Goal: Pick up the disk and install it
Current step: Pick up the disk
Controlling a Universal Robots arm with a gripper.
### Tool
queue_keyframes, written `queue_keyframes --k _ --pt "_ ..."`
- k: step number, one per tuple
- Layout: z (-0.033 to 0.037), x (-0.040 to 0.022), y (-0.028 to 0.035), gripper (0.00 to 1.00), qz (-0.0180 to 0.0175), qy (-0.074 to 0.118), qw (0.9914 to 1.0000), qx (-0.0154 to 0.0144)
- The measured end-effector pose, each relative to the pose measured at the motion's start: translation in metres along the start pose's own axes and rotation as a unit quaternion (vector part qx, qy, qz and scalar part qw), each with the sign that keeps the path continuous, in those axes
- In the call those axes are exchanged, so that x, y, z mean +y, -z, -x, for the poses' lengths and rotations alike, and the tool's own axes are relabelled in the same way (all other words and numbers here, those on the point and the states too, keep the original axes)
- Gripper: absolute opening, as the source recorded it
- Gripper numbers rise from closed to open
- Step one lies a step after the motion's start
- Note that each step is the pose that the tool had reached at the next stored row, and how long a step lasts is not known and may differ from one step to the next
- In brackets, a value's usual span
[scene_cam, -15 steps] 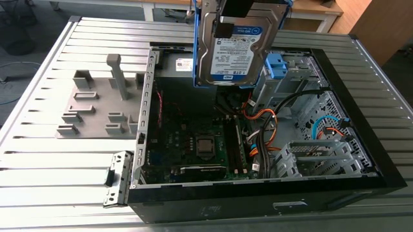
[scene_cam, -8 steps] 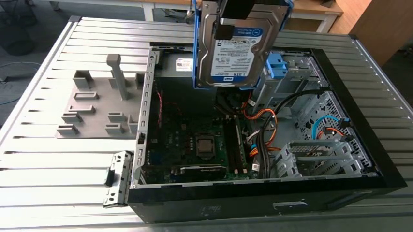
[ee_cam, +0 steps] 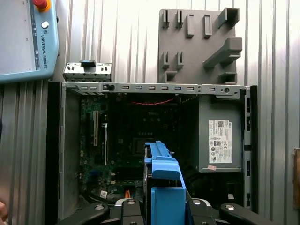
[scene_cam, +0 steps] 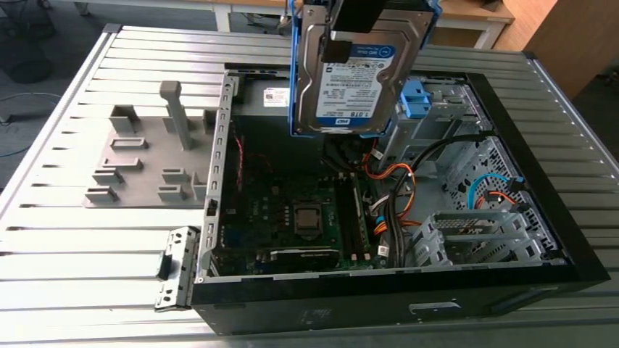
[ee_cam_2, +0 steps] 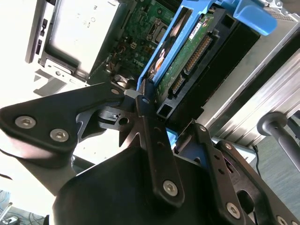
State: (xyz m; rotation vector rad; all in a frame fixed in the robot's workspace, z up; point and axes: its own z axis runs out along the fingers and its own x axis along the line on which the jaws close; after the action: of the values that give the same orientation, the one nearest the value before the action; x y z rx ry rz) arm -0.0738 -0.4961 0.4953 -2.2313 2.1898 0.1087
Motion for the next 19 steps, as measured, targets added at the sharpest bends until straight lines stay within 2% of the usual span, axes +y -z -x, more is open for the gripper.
queue_keyframes --k 19 --pt "-0.01 0.0002 0.0006 0.36 0.0 0.0 1.0 0.0"
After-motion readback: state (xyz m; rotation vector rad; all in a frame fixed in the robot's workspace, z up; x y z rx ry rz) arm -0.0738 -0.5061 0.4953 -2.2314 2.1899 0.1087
